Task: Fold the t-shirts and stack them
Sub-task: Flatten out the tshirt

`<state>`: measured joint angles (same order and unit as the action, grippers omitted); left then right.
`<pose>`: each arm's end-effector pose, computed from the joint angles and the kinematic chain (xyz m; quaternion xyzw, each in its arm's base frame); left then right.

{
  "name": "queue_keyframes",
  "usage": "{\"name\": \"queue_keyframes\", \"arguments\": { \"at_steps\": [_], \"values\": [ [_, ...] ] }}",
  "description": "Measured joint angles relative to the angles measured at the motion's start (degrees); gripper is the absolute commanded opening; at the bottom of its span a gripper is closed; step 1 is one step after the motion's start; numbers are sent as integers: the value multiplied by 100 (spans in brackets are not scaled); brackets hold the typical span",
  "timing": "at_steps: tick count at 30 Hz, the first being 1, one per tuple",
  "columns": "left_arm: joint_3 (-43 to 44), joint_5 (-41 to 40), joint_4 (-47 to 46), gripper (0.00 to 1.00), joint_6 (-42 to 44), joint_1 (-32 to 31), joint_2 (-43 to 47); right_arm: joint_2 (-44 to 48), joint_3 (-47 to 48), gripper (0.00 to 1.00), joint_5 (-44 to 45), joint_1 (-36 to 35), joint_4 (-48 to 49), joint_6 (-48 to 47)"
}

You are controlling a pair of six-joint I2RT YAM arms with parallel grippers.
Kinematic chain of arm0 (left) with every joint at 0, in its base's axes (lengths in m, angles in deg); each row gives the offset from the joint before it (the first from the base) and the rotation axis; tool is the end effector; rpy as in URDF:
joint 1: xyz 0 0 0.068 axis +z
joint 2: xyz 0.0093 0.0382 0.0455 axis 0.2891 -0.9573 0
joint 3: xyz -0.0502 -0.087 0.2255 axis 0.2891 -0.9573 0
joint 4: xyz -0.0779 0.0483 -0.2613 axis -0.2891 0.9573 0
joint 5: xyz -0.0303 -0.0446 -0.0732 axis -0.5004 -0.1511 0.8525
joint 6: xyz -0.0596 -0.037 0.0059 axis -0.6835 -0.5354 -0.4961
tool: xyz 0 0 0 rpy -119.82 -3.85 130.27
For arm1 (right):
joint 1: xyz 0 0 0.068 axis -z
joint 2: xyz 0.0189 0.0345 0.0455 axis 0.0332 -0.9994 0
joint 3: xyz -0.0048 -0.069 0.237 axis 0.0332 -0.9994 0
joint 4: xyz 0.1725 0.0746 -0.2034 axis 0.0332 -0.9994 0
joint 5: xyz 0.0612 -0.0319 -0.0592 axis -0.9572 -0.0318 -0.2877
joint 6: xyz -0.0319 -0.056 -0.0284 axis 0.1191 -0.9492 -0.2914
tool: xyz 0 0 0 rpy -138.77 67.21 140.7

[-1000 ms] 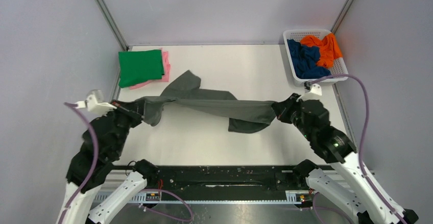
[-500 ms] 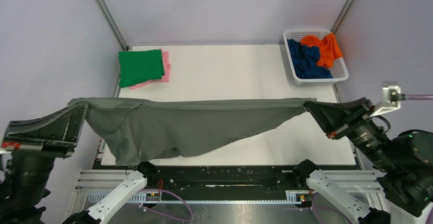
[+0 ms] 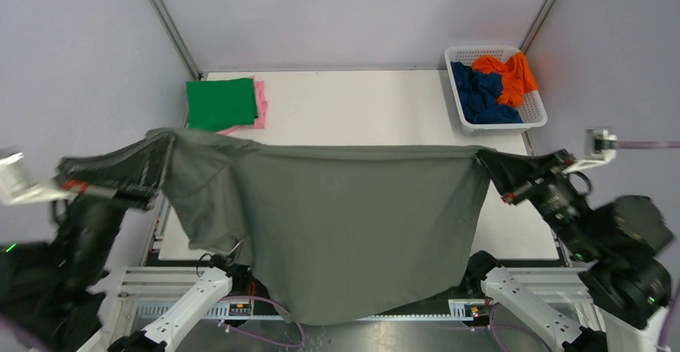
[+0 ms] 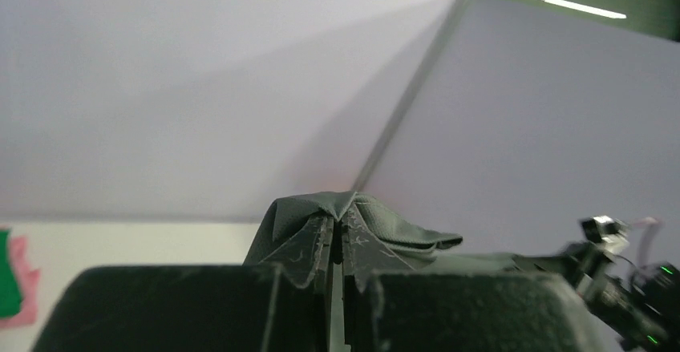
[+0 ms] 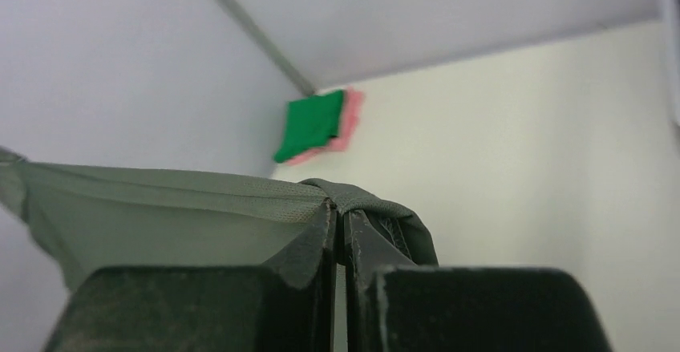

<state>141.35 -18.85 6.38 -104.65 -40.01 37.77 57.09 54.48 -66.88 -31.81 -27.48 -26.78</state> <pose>0.0080 -0.0030 0.5614 -0.0358 0.5416 -0.3741 0.7519 0.0622 0.0349 0.4984 0.0171 0.6374 0.3821 0.6689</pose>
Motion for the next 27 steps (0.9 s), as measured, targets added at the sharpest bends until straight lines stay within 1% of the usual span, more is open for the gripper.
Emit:
{"name": "queue_keyframes", "arguments": {
  "at_steps": [3,6,9,12,16,19,21,24,25,27],
  "values": [
    [-855,-745,-142,2,46,2,-258,-240,-533,7,758,0,9,0],
    [-1801,-1523,-494,2,76,4,-813,-662,-1285,8,1674,0,223,7],
    [-2638,-2129,-863,0,162,72,-1768,-1397,-2072,8,2500,13,522,15],
    [-3021,-2271,-1220,0,260,321,-3185,-2398,-2496,10,2997,118,909,39],
    [-2997,-2118,-1593,0,363,702,-4813,-3825,-2710,11,3029,446,1620,122],
    [-2588,-2022,-1690,0,511,844,-5845,-4616,-2710,11,2894,684,2173,192],
    [-2197,-1958,-1814,0,634,876,-6430,-5101,-2677,12,2785,857,2479,236],
    [-1683,-1869,-1950,0,776,896,-7047,-5716,-2455,14,2640,1102,2702,262],
    [-1517,-1843,-1958,1,807,894,-7215,-5866,-2367,15,2625,1154,2752,264],
    [-1082,-1814,-1965,7,863,903,-7597,-6229,-2057,16,2546,1274,2857,258]
  ]
}}
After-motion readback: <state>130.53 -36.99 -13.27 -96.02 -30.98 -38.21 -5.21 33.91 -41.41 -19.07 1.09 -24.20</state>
